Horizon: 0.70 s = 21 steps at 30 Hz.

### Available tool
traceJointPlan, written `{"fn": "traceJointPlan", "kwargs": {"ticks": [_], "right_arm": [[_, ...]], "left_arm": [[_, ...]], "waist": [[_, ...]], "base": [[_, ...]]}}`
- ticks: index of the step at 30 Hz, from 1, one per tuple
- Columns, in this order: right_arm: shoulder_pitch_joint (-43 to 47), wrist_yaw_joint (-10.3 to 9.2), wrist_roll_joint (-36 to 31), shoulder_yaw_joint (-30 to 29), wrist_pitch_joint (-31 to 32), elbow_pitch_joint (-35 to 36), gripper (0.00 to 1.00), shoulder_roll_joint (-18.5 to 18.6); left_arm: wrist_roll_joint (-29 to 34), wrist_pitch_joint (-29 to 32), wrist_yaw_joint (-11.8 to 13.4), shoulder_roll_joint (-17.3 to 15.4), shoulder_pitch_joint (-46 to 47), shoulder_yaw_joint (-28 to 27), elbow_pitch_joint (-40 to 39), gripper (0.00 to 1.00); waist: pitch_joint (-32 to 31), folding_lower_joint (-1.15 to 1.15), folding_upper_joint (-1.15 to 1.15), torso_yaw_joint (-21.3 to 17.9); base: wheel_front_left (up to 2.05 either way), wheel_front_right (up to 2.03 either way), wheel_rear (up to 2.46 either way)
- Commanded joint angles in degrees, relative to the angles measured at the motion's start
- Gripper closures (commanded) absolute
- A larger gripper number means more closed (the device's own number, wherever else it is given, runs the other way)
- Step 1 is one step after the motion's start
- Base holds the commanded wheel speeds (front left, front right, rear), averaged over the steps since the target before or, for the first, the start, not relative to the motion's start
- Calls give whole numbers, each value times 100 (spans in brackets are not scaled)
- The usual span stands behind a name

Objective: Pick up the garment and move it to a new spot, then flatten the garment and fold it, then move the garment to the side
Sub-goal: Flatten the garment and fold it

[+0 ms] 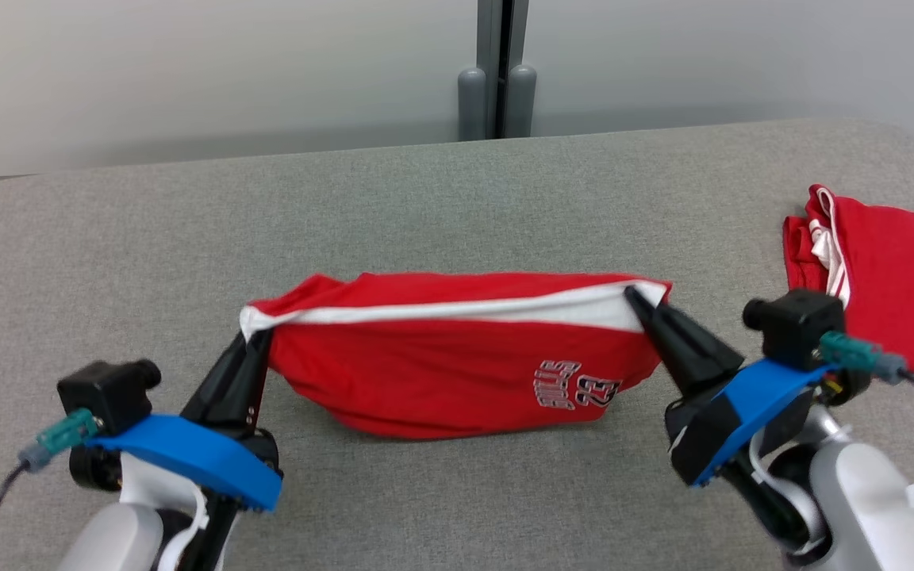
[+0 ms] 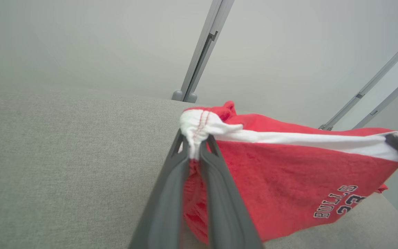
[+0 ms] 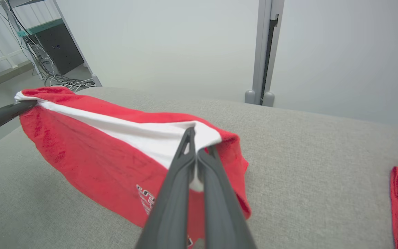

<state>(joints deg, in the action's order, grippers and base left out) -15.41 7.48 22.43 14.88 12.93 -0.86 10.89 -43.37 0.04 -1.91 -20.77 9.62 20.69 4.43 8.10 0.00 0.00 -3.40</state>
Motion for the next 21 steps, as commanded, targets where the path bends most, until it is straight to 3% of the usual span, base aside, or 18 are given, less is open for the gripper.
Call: {"fn": "traceJointPlan", "kwargs": {"ticks": [1,8,14,21], "right_arm": [[-207,3,-48,-96,62,200,100,113],[-884,3,-121,-294,417,1049,100,598],[-1522,2,-54,-435,807,1708,100,940],[-2516,2,180,-248,890,1161,100,1090]], "left_arm": [[-127,127,-23,-37,231,-90,-203,100],[-834,838,12,-51,962,-381,-1077,100],[-1415,1618,416,-75,1602,-622,-1815,100],[-1565,1910,927,-27,2415,-913,-1551,100]], "waist": [[39,0,0,27],[70,0,0,43],[185,0,0,8],[762,0,0,-68]], "base": [[0,0,0],[0,0,0],[0,0,0],[0,0,0]]}}
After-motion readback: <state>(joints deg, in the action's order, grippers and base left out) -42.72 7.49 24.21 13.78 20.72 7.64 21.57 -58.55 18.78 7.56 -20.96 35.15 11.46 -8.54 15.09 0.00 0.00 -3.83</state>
